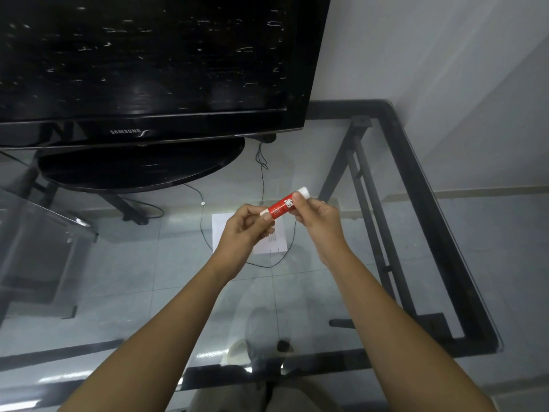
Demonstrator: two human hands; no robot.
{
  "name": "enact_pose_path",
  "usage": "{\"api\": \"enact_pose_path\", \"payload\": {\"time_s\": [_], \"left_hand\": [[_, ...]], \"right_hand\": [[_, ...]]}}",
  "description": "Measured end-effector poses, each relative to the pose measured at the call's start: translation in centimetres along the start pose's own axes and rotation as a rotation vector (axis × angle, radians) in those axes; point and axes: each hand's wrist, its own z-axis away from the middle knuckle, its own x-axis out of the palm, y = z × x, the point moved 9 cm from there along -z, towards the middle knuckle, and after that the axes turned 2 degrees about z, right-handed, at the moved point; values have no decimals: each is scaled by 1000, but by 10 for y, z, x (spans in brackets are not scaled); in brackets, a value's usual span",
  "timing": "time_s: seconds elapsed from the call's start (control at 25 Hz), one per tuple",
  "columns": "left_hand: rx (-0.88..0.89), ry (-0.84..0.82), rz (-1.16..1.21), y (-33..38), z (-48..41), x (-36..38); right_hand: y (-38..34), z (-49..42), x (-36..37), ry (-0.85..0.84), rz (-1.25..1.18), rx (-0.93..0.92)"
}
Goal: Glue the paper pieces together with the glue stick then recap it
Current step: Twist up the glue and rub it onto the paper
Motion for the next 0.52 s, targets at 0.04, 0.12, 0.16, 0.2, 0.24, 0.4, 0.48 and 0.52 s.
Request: {"api": "enact_pose_path", "payload": {"time_s": [0.04, 0.12, 0.16, 0.2, 0.24, 0.4, 0.48, 0.52], "left_hand": [[58, -3, -32, 6, 1, 0], [153, -1, -56, 16, 4, 0], [181, 7, -58, 19, 5, -1], [179, 20, -60, 20, 4, -3], [133, 32, -48, 16, 3, -5], [-72, 35, 137, 2, -1, -7], [5, 19, 65, 9, 0, -8], [47, 17, 28, 14, 1, -8]], "right_hand": [[0, 0, 1, -1, 4, 7], [-1, 1, 4, -12, 16, 14], [-2, 1, 6, -18, 14, 12], [-3, 0, 7, -22, 5, 8], [-4, 0, 7, -24, -5, 4], [-8, -1, 8, -18, 7, -3], [-9, -1, 7, -11, 14, 1], [-10, -1, 7, -13, 17, 2]]}}
